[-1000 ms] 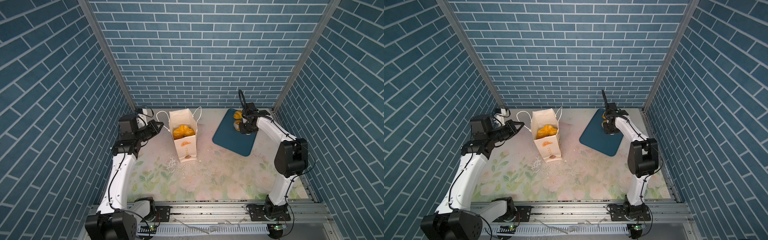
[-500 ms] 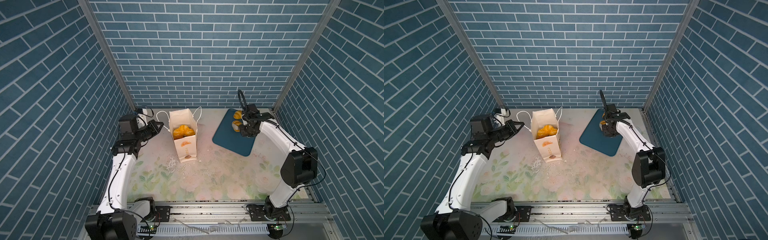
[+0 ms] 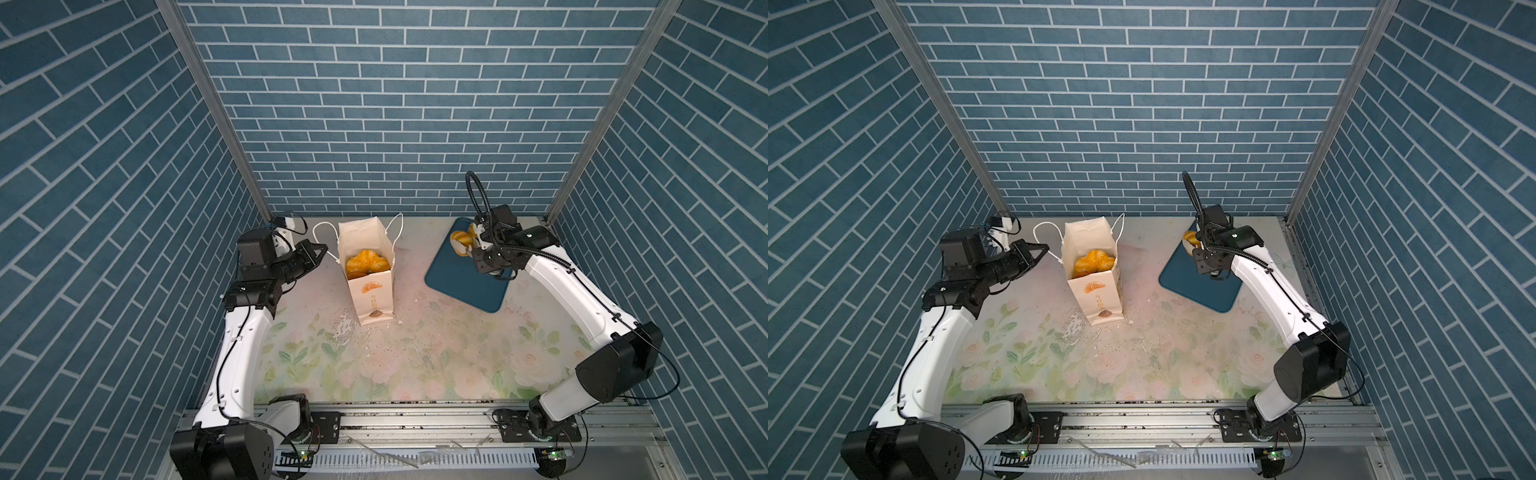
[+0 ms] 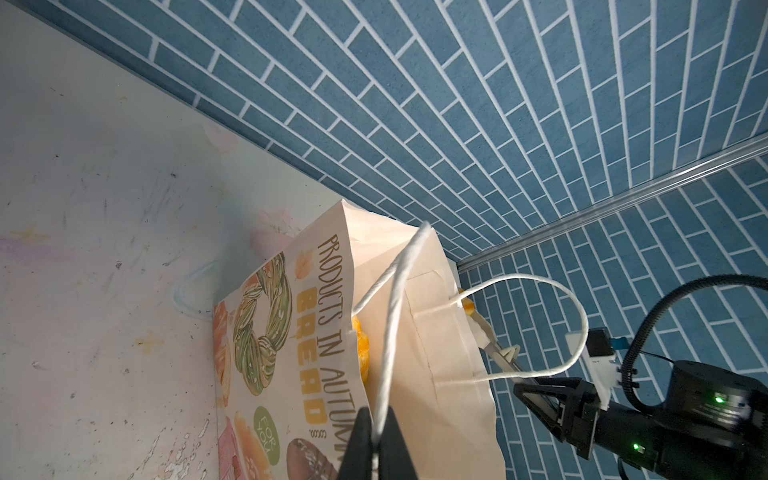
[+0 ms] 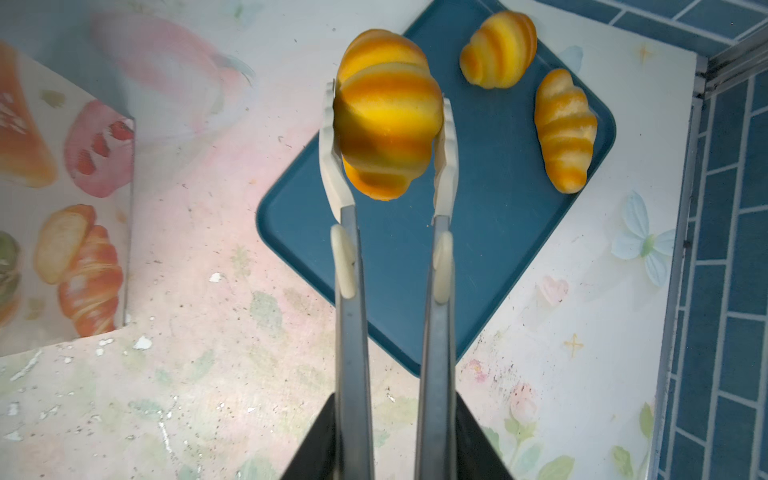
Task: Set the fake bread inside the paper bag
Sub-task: 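Lift the round croissant in the tongs off the tray toward the bag, then carry the croissant over the paper bag and lower it inside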
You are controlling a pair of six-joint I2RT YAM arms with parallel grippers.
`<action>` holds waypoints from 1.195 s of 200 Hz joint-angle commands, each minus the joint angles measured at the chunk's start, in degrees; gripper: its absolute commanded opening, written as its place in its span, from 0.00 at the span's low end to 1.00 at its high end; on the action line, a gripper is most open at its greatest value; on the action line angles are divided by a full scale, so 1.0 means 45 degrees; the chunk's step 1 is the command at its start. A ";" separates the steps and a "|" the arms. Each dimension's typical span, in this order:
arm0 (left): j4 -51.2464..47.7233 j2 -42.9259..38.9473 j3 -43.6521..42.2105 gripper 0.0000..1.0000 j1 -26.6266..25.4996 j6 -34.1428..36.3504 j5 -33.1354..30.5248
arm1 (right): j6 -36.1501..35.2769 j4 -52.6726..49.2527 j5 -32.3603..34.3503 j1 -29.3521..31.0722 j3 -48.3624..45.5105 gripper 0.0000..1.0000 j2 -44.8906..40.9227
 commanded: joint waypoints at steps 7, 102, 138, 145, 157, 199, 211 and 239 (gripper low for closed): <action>0.0106 -0.0255 -0.0029 0.08 0.0024 0.0086 0.0114 | 0.0297 -0.0195 0.0302 0.0603 0.1688 0.38 -0.0758; 0.0105 -0.0419 -0.0145 0.08 0.0024 0.0055 0.0009 | -0.0484 -0.0943 0.0654 0.2639 0.5627 0.35 -0.0200; 0.0184 -0.0361 -0.0184 0.08 0.0023 -0.0004 0.0018 | -0.0903 -0.0882 0.0711 0.3473 0.6570 0.34 -0.0044; 0.0200 -0.0369 -0.0183 0.08 0.0024 0.0011 0.0018 | -0.0970 -0.0884 0.0715 0.3638 0.6798 0.34 0.0026; 0.0203 -0.0359 -0.0183 0.08 0.0024 0.0013 0.0018 | -0.1146 -0.0922 0.0693 0.3966 0.7193 0.34 0.0196; 0.0203 -0.0399 -0.0224 0.08 0.0024 -0.0024 -0.0001 | -0.2278 -0.1398 0.0561 0.5266 0.8120 0.34 0.0990; 0.0198 -0.0392 -0.0250 0.08 0.0024 -0.0021 -0.0002 | -0.2371 -0.1479 0.0494 0.5582 0.8361 0.34 0.1287; 0.0184 -0.0403 -0.0261 0.08 0.0024 -0.0008 -0.0021 | -0.2731 -0.1958 0.0815 0.6181 0.8994 0.34 0.2180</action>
